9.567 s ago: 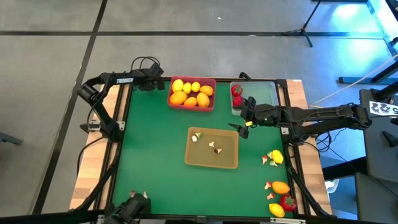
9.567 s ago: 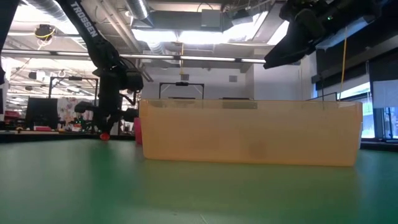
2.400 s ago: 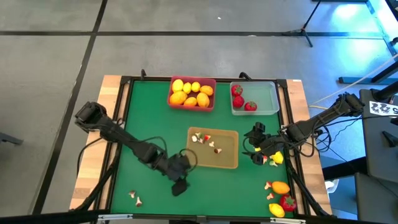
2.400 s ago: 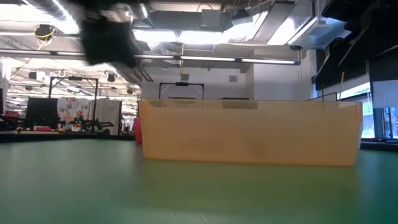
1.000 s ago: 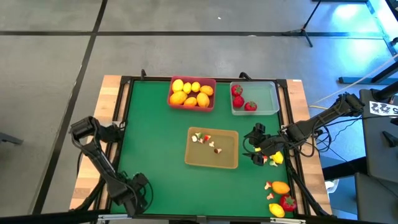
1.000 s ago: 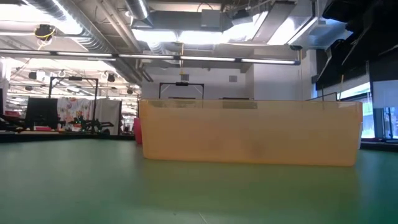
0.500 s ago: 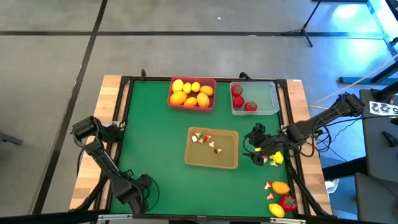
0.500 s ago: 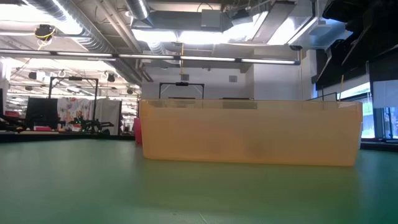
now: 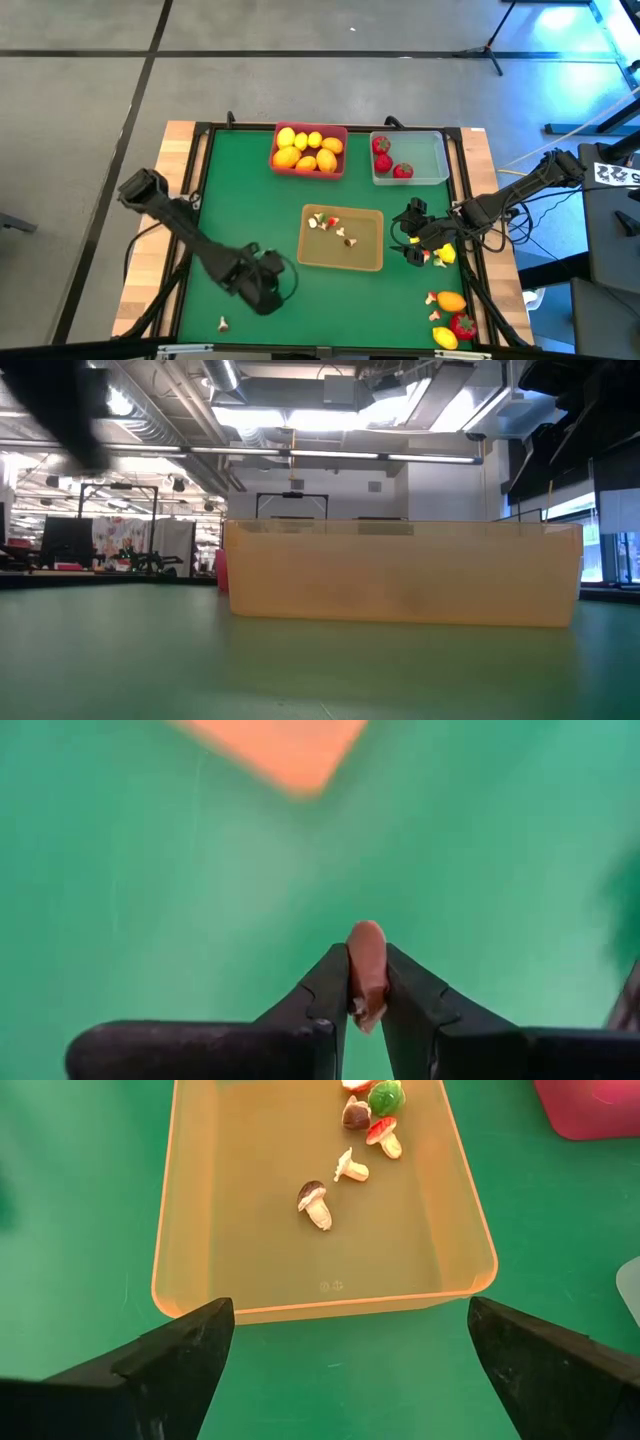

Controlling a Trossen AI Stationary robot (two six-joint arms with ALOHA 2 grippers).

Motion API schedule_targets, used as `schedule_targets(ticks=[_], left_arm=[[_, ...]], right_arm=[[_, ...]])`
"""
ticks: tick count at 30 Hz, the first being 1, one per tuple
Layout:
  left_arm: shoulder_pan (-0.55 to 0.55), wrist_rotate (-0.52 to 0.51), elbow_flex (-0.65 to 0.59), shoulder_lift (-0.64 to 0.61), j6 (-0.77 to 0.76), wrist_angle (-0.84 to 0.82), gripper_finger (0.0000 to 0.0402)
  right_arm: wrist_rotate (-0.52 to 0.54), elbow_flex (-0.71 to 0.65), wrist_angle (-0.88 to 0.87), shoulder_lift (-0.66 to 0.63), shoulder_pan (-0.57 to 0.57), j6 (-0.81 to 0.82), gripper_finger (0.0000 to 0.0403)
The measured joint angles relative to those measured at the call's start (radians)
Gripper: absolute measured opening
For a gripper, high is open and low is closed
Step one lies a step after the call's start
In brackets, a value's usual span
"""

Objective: Sort produce into baskets
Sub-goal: Put the brown mushroom into the orange bin

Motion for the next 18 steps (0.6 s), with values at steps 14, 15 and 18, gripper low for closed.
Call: schedule_targets(ticks=[14, 15, 18], left_arm=[[0.225, -0.141, 0.003, 0.004, 0.502, 0.359, 0.0058], [0.24, -0.143, 0.003, 0.004, 0.523, 0.375, 0.0058], [0.289, -0.146, 0.003, 0.004, 0.54, 0.412, 0.0058]], right_arm=[[0.0, 0.0, -0.001, 0.0, 0.0, -0.019, 0.0399], [0.0, 0.0, -0.001, 0.0, 0.0, -0.021, 0.0399], [0.009, 0.0, -0.001, 0.0, 0.0, -0.029, 0.0399]])
